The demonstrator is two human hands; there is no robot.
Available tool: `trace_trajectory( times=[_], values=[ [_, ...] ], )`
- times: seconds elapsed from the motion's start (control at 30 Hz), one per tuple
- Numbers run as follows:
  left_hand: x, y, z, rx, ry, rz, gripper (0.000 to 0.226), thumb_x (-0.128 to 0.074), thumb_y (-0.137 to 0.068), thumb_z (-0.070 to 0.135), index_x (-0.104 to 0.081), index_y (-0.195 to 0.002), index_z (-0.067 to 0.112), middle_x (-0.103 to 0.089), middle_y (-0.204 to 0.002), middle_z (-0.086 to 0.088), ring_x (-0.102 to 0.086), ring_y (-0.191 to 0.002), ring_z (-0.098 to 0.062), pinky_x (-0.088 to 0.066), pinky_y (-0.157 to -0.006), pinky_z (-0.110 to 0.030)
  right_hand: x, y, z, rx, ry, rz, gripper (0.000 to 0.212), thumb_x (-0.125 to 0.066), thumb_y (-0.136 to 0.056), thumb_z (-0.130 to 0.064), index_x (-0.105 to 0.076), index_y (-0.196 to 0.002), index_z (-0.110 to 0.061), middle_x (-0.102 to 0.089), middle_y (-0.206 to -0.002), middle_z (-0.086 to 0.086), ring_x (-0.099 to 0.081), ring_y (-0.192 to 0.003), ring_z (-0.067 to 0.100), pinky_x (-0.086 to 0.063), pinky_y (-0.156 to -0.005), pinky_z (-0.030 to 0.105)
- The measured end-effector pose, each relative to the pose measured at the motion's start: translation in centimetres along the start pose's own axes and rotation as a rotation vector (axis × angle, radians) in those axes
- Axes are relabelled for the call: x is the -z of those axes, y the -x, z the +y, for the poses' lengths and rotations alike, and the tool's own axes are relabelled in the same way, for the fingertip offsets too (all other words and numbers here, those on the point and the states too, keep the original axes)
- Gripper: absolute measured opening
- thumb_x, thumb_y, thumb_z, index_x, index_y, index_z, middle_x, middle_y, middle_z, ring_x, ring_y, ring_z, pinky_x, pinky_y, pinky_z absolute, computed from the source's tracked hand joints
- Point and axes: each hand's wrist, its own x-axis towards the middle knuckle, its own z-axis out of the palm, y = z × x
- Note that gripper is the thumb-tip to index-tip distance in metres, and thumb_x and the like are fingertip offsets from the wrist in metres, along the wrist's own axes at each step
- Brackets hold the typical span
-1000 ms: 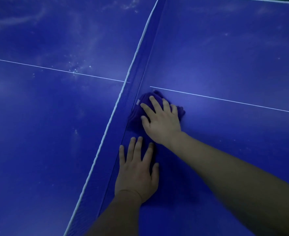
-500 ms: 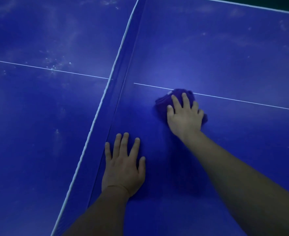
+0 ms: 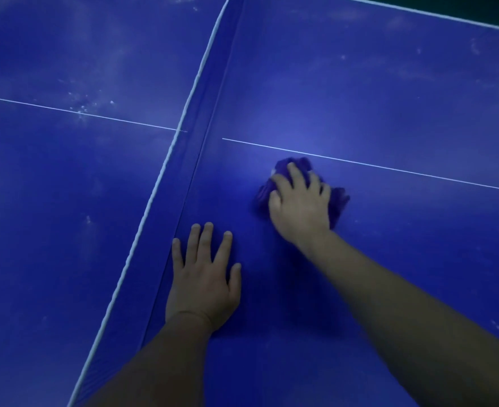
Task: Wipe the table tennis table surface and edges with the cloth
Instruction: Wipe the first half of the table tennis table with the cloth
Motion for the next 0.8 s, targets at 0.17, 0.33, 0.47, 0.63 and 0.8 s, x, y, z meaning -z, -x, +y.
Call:
trace_trajectory(
  times=[0.17,0.33,0.47,0.63,0.8],
  values=[
    [-0.2,-0.1,-0.3,-0.004,0.002,0.003,0.072,-0.011,-0.095,0.057,-0.02,-0.16,0.028,-0.008,-0.169,-0.008,0.011,-0.155,-0.024,0.006,-0.123,-0.056,-0.2,5.0,5.2,0.114,0.015,-0.07,0.061,-0.021,-0.094,-0.068,-0.039,-0.147,-0.044,-0.027,-0.163,-0.007,-0.029,-0.144,0.036,-0.026,-0.111,0.055],
    [-0.2,0.2,-0.2,-0.001,0.007,0.005,0.072,-0.01,-0.095,0.058,-0.017,-0.16,0.028,-0.006,-0.169,-0.007,0.013,-0.154,-0.024,0.007,-0.123,-0.055,0.1,-2.4,7.0,-0.2,-0.012,-0.103,0.075,-0.011,-0.087,-0.075,-0.019,-0.155,-0.044,-0.003,-0.168,-0.007,-0.009,-0.151,0.04,-0.011,-0.116,0.062],
    [0.1,0.2,0.1,0.0,0.004,0.001,0.072,-0.011,-0.095,0.058,-0.017,-0.16,0.028,-0.005,-0.169,-0.007,0.011,-0.154,-0.024,0.008,-0.123,-0.055,-0.1,-1.7,4.1,-0.112,-0.042,-0.113,0.079,-0.007,-0.087,-0.079,-0.022,-0.155,-0.043,-0.006,-0.168,-0.007,-0.009,-0.15,0.042,-0.008,-0.116,0.063],
    [0.2,-0.1,0.0,0.009,0.007,0.007,0.07,-0.015,-0.095,0.056,-0.018,-0.16,0.028,-0.006,-0.168,-0.007,0.01,-0.154,-0.024,0.007,-0.123,-0.055,0.0,5.2,6.2,0.196,0.028,-0.111,0.077,-0.01,-0.085,-0.087,-0.026,-0.15,-0.049,-0.016,-0.167,-0.009,-0.02,-0.148,0.037,-0.019,-0.113,0.058],
    [0.2,0.1,0.1,0.012,0.014,0.008,0.071,-0.012,-0.095,0.058,-0.018,-0.16,0.028,-0.006,-0.168,-0.007,0.01,-0.154,-0.023,0.009,-0.123,-0.053,0.9,-2.6,6.0,-0.128,-0.029,-0.144,0.08,-0.012,-0.082,-0.087,-0.018,-0.153,-0.051,-0.001,-0.168,-0.009,-0.006,-0.151,0.04,-0.008,-0.117,0.062]
  ],
)
